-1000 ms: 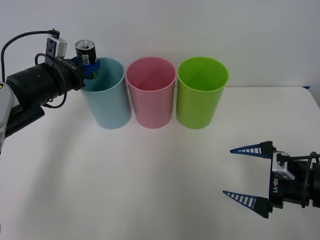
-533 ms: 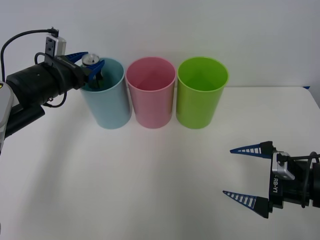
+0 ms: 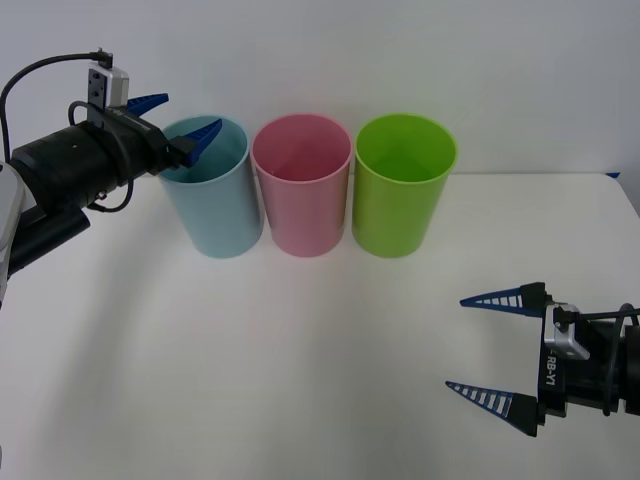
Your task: Put cans in the blue bin and PET bottles in the pink bin and trash in the green bin.
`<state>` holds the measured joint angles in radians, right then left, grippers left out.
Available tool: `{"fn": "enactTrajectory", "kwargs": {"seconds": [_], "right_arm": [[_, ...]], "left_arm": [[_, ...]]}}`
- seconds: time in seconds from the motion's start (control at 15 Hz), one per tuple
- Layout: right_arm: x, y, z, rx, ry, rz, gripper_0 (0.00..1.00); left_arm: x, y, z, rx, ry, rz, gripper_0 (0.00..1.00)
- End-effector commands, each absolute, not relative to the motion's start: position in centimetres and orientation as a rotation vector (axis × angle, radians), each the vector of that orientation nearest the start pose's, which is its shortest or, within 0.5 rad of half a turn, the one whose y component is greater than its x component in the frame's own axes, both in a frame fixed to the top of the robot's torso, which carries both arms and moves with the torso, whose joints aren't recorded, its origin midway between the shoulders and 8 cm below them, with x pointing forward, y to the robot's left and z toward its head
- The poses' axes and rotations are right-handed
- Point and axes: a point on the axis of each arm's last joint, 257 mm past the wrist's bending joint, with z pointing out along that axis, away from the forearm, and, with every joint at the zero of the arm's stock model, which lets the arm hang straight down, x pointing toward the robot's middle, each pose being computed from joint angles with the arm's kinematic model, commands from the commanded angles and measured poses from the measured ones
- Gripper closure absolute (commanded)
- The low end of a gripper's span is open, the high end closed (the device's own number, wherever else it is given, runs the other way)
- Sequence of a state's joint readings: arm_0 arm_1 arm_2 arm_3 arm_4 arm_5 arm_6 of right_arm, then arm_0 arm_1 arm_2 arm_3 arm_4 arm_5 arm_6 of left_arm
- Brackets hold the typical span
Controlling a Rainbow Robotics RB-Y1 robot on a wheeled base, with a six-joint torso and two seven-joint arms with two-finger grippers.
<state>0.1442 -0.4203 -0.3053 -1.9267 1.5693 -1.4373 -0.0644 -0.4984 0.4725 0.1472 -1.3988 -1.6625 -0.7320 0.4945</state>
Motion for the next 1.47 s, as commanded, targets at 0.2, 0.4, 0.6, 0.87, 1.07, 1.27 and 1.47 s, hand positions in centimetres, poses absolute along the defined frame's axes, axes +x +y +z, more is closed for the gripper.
{"fn": "enactTrajectory", "kwargs": {"seconds": [0.2,0.4,0.6,0.87,1.07,1.27,1.47], "right_arm": [[34.1,-18.5,-21.5,-1.326,1.495,0.503,0.00],[34.1,-18.5,-21.5,-1.326,1.495,0.503,0.00],[34.1,-18.5,-21.5,-1.326,1.495,0.503,0.00],[34.1,-18.5,-21.5,-1.326,1.495,0.503,0.00],[34.1,-18.5,-21.5,-1.326,1.495,0.503,0.00],[34.1,-18.5,-21.5,-1.326,1.495,0.503,0.00],[34.1,-18.5,-21.5,-1.326,1.495,0.503,0.00]], "left_arm": [[61.9,21.2,-4.2,0.540,1.472,-0.377,0.00],[61.5,20.4,-0.8,0.497,1.398,-0.437,0.00],[61.1,20.6,1.6,0.484,1.349,-0.440,0.00],[59.6,21.9,5.0,0.500,1.298,-0.448,0.00],[58.0,24.1,6.3,0.509,1.297,-0.471,0.00],[55.7,25.8,6.7,0.520,1.311,-0.539,0.00],[53.1,27.3,6.7,0.532,1.315,-0.575,0.00]]}}
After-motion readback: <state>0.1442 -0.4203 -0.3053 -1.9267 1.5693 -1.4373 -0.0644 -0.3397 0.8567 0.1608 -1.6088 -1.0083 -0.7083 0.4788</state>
